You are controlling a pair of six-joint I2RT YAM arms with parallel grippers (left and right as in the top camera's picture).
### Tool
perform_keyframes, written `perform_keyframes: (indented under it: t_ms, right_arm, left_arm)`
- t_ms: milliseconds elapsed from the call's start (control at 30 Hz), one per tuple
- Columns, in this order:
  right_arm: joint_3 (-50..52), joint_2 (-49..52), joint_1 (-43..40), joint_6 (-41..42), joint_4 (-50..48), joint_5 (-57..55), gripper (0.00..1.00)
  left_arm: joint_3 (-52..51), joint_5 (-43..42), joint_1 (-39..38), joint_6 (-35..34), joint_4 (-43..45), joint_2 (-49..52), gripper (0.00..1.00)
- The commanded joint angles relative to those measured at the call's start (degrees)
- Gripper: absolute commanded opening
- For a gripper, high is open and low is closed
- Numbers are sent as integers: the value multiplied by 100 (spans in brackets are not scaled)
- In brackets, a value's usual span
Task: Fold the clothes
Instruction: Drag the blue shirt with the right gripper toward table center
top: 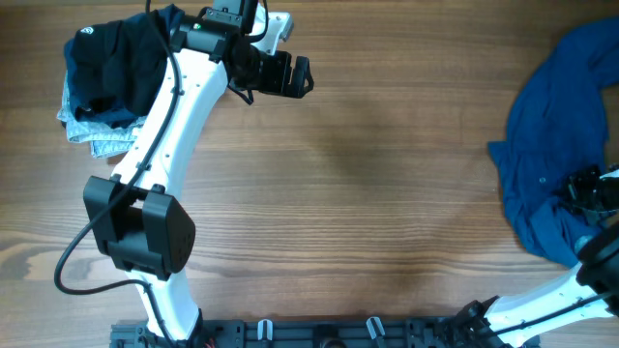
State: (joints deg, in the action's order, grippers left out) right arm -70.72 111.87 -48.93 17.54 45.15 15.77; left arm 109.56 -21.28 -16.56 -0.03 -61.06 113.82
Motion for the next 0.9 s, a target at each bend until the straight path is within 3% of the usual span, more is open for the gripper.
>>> perform_keyframes:
  t_ms: [0, 267, 367, 567, 867]
  right_arm:
    - [-94, -33, 133, -363, -4, 920, 4]
    - [-1241, -1279, 1438, -627, 935, 1003, 4]
    - [-1307, -1768, 2476, -35, 632, 997, 4]
    - [-1305, -1659, 4476, 1139, -256, 671, 4]
    - [-1305, -1178, 6496, 2236, -1414, -63, 4]
  left_arm:
    - [17, 33, -4, 90, 144, 55, 100]
    - [219, 103, 142, 61, 177, -463, 94]
    - [219, 404, 374, -85, -11, -973, 94]
    - [219, 448, 898, -85, -361, -1473, 90]
    - [219, 446, 1652, -85, -603, -1534, 89]
